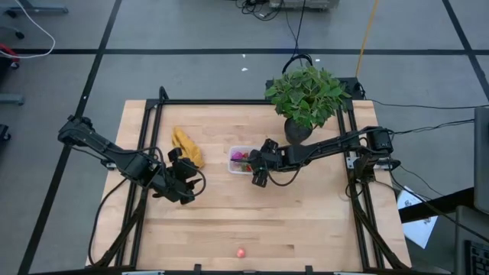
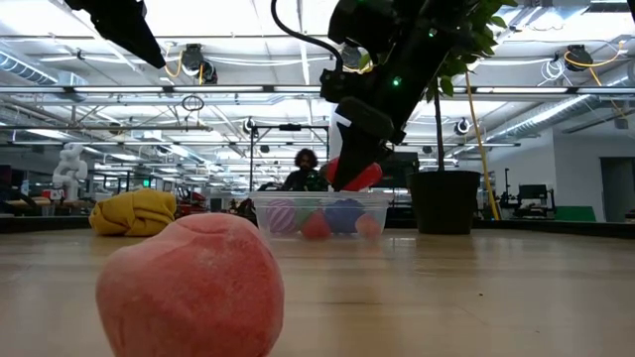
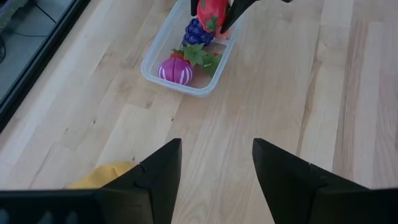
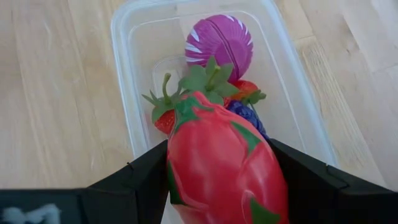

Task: Pick and placing Produce into tupperware
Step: Put the pink dragon fruit into the transparent bin, then put the pink peach into the transparent bin

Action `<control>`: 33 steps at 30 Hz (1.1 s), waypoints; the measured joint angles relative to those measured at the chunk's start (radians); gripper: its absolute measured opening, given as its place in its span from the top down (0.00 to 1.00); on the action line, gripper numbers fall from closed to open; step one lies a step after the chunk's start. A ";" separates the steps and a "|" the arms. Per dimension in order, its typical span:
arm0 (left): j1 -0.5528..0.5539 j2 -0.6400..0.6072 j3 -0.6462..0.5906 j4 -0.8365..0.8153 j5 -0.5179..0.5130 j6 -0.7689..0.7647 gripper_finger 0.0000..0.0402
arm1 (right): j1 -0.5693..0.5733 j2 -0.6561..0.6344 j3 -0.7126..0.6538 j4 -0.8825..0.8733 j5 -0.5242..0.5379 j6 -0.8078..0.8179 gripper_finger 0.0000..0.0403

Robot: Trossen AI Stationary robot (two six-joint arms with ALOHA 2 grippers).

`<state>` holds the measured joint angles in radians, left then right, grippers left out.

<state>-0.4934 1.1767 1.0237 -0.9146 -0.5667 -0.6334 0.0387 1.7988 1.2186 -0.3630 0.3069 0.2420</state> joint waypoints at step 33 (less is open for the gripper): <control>0.000 0.000 0.000 0.000 0.000 0.001 0.50 | 0.002 0.000 0.000 0.064 -0.004 -0.027 0.32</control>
<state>-0.4934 1.1767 1.0237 -0.9144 -0.5667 -0.6327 0.0407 1.7985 1.2186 -0.2989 0.3026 0.2147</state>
